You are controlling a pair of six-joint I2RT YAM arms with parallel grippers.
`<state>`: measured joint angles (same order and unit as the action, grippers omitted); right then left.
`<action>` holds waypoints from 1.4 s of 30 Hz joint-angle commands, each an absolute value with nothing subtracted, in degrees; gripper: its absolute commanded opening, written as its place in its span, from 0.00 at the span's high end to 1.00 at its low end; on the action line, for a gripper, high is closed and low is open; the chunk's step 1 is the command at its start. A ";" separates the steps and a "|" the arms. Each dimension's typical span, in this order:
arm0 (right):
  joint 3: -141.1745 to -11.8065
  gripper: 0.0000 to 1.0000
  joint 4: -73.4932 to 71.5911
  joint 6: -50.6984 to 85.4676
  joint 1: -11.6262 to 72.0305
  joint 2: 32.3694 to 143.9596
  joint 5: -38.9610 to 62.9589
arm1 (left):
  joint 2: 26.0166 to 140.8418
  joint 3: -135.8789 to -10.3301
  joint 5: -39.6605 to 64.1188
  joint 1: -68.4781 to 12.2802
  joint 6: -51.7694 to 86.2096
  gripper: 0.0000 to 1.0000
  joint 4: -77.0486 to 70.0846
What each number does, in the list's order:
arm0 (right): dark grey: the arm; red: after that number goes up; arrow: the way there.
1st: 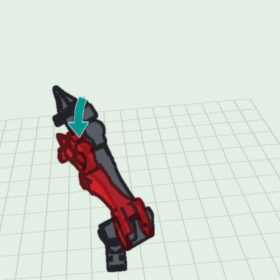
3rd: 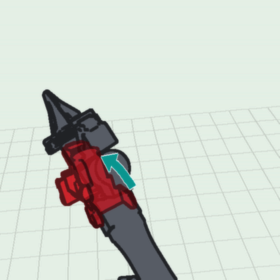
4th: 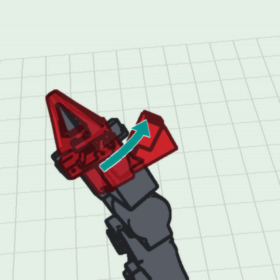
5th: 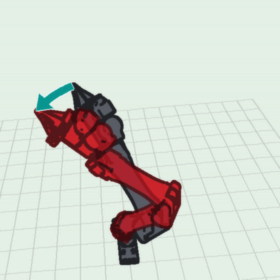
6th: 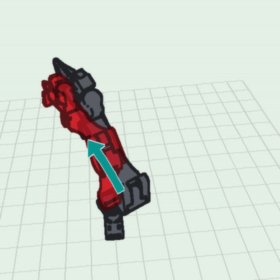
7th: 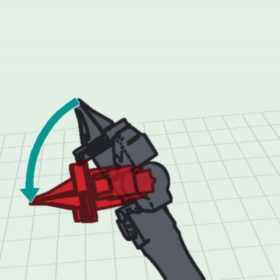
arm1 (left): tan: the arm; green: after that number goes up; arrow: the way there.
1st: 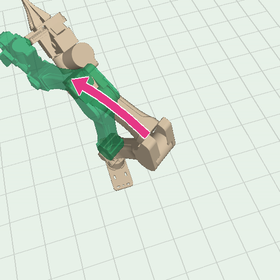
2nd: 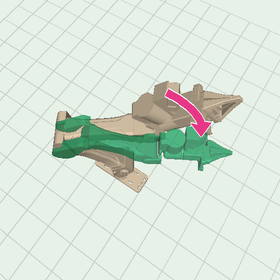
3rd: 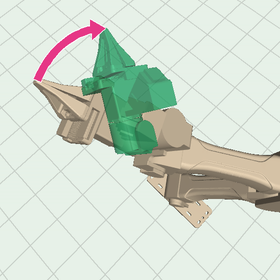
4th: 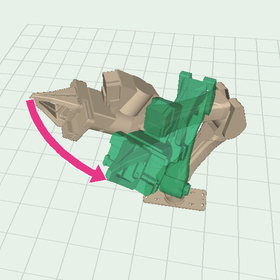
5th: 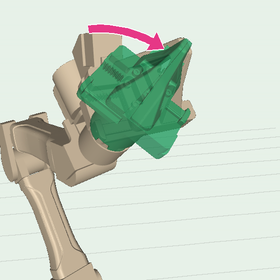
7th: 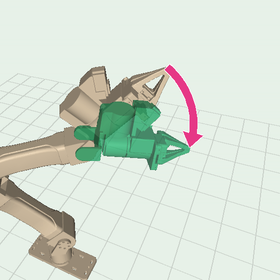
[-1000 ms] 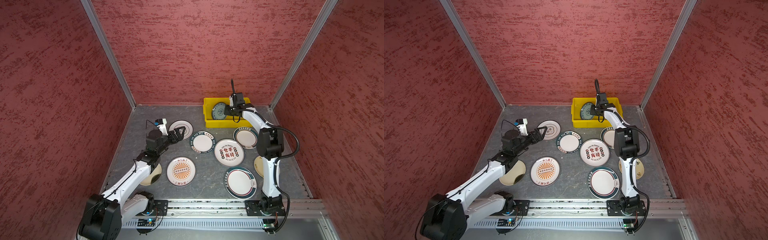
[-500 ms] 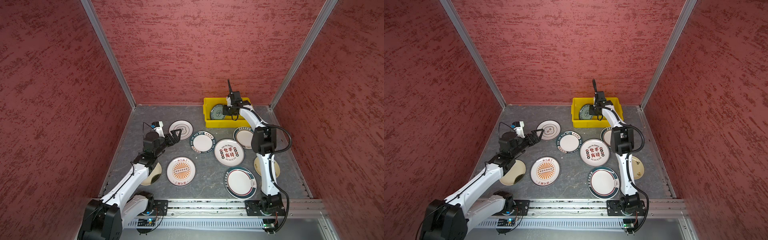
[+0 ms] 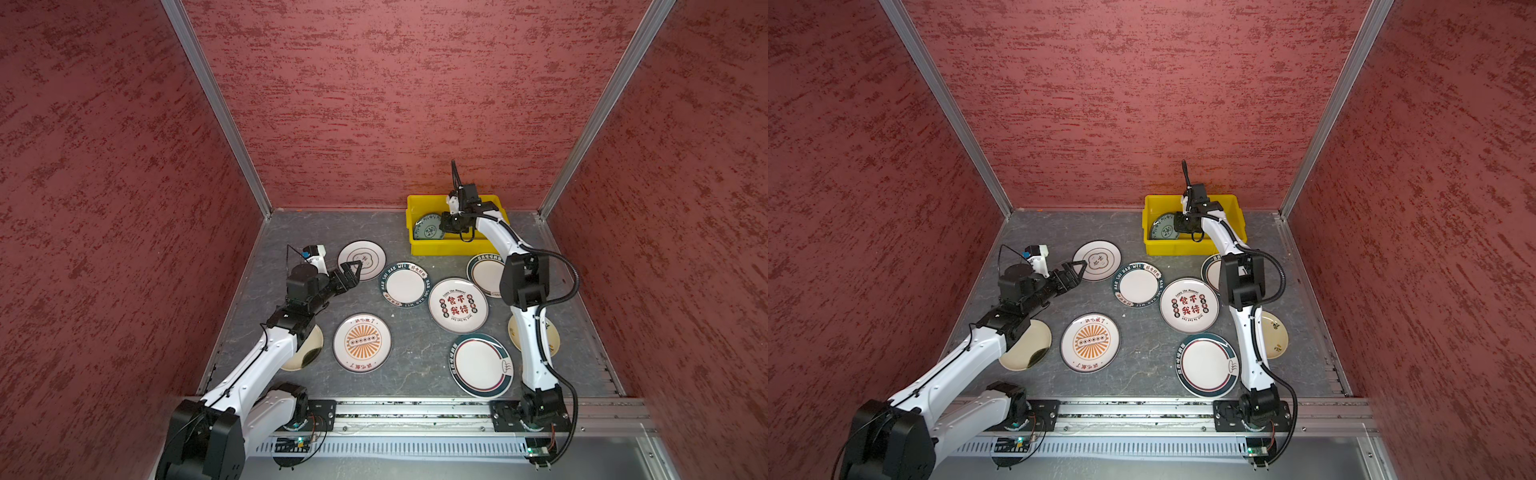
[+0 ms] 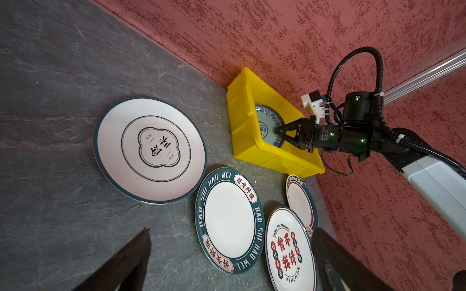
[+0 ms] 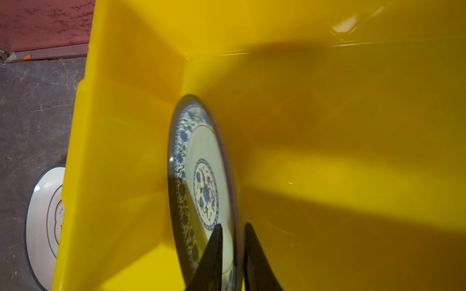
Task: Place the plates into the plastic bin on the countertop
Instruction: Place the plate in the plastic bin, then pick up the plate from the top-center of the table.
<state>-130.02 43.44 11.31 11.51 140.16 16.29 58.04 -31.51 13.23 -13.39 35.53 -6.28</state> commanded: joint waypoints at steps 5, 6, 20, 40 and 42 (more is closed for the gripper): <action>-132.19 0.59 42.80 10.86 11.10 139.56 22.48 | 57.43 -32.49 11.96 -12.76 35.49 0.01 -4.49; -131.97 0.53 42.63 10.73 11.15 139.20 22.40 | 57.38 -32.42 11.80 -12.66 35.42 0.01 -4.16; -124.22 0.03 37.72 9.92 10.30 131.21 17.23 | 57.59 -32.60 9.84 -11.29 35.23 0.01 0.11; -82.76 0.01 8.08 24.38 8.04 94.99 34.39 | 71.24 -34.75 14.82 -4.17 41.17 0.01 -2.96; -78.33 0.01 4.45 26.86 8.09 91.50 36.39 | 73.90 -35.32 17.26 -3.65 42.02 0.01 -4.30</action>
<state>-82.46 13.41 21.96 8.08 95.07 31.00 71.37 -33.63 14.00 -4.51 40.49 -0.80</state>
